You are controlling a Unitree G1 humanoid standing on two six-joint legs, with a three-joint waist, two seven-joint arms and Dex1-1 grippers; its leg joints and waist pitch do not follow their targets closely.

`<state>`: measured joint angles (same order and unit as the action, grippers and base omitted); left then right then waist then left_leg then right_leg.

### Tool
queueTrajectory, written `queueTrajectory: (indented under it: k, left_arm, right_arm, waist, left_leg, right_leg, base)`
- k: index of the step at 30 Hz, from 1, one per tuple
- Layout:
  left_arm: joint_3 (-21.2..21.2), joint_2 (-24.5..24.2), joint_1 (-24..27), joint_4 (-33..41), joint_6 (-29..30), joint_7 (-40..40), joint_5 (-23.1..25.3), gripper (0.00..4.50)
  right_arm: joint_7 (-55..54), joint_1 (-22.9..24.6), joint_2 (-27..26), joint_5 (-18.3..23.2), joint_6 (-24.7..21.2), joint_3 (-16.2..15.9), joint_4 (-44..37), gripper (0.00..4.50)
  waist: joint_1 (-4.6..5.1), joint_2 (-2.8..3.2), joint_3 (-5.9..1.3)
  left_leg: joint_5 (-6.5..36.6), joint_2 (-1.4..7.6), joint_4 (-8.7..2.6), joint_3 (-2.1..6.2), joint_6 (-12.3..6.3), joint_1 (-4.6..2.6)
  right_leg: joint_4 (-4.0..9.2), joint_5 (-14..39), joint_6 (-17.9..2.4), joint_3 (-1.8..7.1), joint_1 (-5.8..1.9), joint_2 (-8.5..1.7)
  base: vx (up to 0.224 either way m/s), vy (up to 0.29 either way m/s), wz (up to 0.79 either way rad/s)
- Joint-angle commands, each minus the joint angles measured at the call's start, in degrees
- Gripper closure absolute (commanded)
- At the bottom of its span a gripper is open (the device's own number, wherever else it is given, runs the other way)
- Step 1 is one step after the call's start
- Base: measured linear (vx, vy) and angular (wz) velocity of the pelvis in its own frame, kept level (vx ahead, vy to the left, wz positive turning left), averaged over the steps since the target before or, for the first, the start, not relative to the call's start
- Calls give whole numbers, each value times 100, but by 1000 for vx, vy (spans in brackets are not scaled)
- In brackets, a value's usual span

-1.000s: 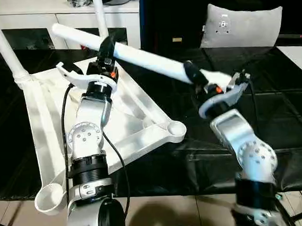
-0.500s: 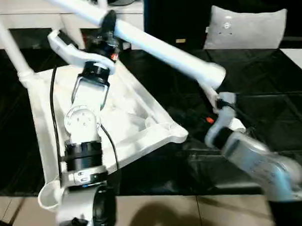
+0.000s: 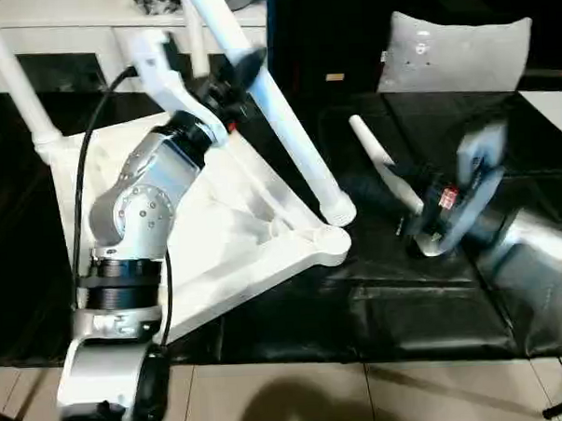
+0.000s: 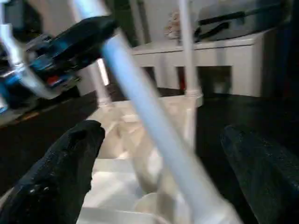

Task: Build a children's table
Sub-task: Insert table leg to table base

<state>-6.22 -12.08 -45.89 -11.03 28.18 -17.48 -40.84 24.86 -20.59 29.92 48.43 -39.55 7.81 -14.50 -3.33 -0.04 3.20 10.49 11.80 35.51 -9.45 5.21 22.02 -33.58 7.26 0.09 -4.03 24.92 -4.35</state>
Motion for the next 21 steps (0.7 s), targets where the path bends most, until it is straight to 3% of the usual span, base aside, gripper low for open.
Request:
queueTrajectory:
  k: [1,8,12,15,18,21]
  left_arm:
    - [29,-132,-226,91,286,-184,-96,295]
    - [-260,-213,-437,208,922,-319,-696,295]
    - [-361,-260,-608,162,1232,-509,-848,295]
    - [-355,-282,-683,160,1333,-585,-920,295]
    - [-339,-279,-765,198,1465,-653,-1023,295]
    - [-313,-275,-796,240,1504,-692,-1019,296]
  right_arm:
    - [2,-146,210,-183,-80,76,339,0]
    - [632,-370,764,-213,-612,-136,663,0]
    - [981,-693,921,-491,-401,-341,911,0]
    - [1182,-831,961,-590,-358,-490,936,0]
    - [1401,-925,998,-678,-458,-724,922,0]
    - [1522,-901,1100,-899,-523,-1034,906,18]
  waist:
    - [-17,-64,-489]
    - [-37,-105,-482]
    - [-29,-115,-470]
    - [-19,-103,-454]
    - [-7,-139,-446]
    - [-17,-120,-449]
  left_leg:
    - [818,-41,-344,-60,-124,-29]
    - [774,-49,-308,-83,-224,-26]
    - [795,-55,-294,-81,-224,0]
    - [943,-49,-290,-73,-194,-30]
    - [1016,-46,-287,-76,-196,-31]
    - [1007,-39,-287,-64,-177,-25]
  right_leg:
    - [390,2332,-379,107,-407,-170]
    - [338,1998,-679,123,-431,-161]
    - [379,2474,-508,93,-412,-168]
    - [411,2707,-436,82,-386,-166]
    - [428,2797,-392,73,-375,-162]
    - [416,2749,-398,76,-377,-164]
  base:
    - [0,0,0]
    - [0,0,0]
    - [0,0,0]
    - [0,0,0]
    - [0,0,0]
    - [0,0,0]
